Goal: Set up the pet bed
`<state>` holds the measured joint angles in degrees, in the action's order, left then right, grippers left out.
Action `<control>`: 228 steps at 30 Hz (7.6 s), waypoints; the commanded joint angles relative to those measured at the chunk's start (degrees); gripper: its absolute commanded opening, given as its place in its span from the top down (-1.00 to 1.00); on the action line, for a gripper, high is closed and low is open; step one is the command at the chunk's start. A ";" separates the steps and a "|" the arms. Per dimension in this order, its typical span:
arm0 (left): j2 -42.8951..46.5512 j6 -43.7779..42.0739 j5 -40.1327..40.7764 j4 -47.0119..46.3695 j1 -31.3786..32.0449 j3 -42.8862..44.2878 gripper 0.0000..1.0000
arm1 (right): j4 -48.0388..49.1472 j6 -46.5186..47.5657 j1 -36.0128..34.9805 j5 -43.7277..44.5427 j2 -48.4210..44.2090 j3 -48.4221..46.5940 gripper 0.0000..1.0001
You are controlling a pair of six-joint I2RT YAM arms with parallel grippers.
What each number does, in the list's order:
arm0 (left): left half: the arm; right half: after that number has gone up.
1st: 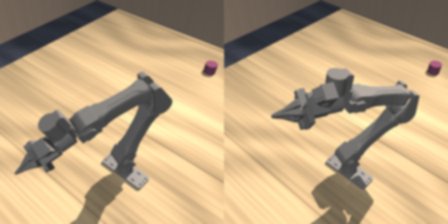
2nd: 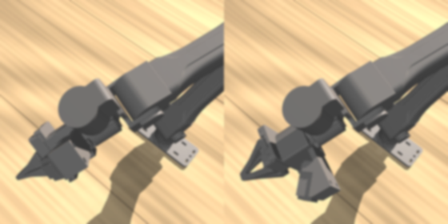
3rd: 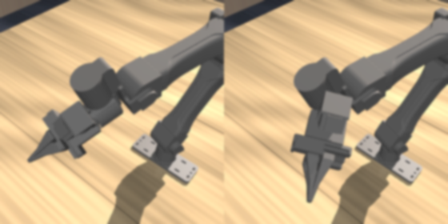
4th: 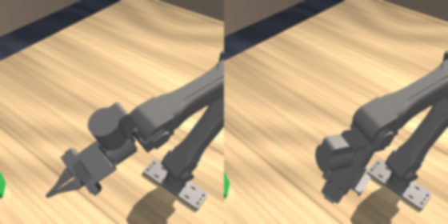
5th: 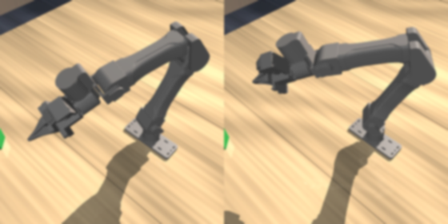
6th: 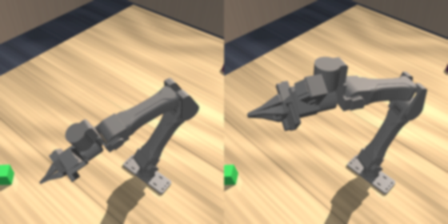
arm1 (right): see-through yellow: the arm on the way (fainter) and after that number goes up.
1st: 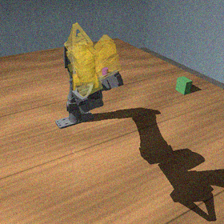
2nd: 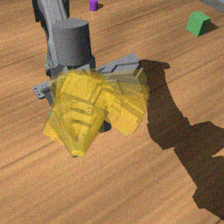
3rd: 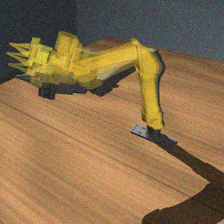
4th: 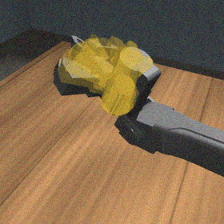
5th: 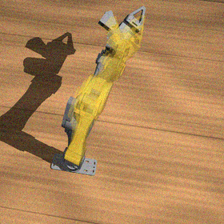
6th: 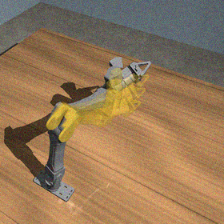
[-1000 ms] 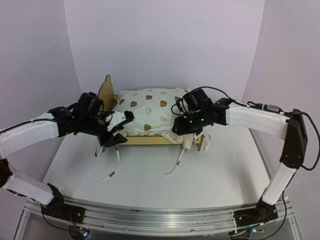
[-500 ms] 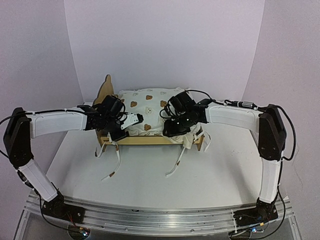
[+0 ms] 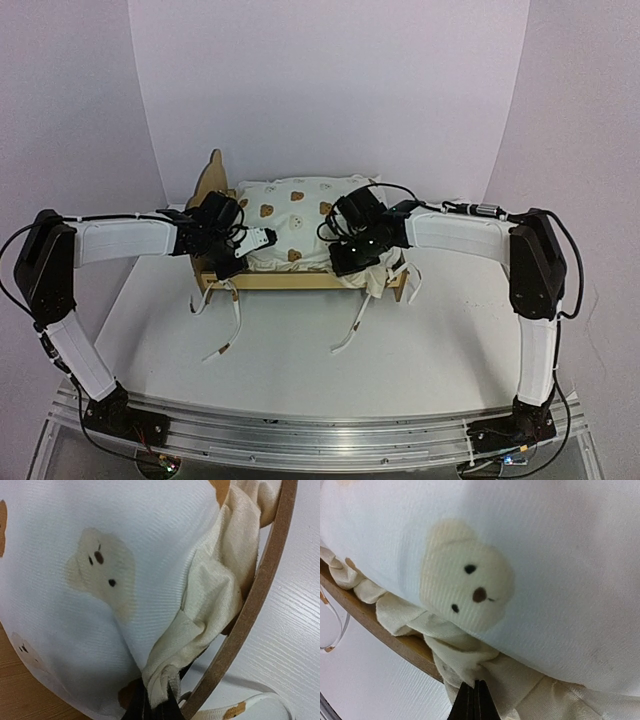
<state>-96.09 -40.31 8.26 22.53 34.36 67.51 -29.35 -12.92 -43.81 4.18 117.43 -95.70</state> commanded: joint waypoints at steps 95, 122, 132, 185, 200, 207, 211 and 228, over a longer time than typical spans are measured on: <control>20.86 -18.64 -2.90 1.62 -4.14 -20.18 -0.20 | 3.82 -19.02 48.16 -7.50 12.64 -16.05 -0.53; 22.20 2.32 -24.17 16.23 -3.60 6.71 -0.40 | 48.40 -30.38 49.43 -10.95 16.56 -5.62 1.00; 20.18 7.34 -28.41 14.94 -3.57 11.72 -0.41 | 46.68 -14.55 48.96 -23.69 -8.22 12.00 1.00; -0.14 24.66 -12.20 17.72 2.33 42.28 1.00 | 21.53 0.46 4.95 -19.25 -21.26 7.29 -0.15; -9.26 36.98 -5.75 21.02 -10.14 45.87 1.00 | 18.20 1.29 4.96 -15.23 -26.64 13.41 -0.43; -14.35 36.05 -2.63 21.27 -10.28 51.39 1.00 | 18.17 2.10 4.88 -16.28 -28.58 15.11 -0.43; -17.24 29.31 -1.13 23.02 -10.25 52.52 1.00 | 18.19 2.37 4.87 -16.45 -29.31 15.74 -0.44; -13.16 20.40 2.55 16.96 -10.20 50.09 -0.30 | 11.53 1.48 5.14 -0.15 -31.13 17.26 -0.57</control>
<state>-114.90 -17.23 10.38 44.64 24.40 117.32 -13.56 -11.07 -38.68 -5.89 89.57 -78.84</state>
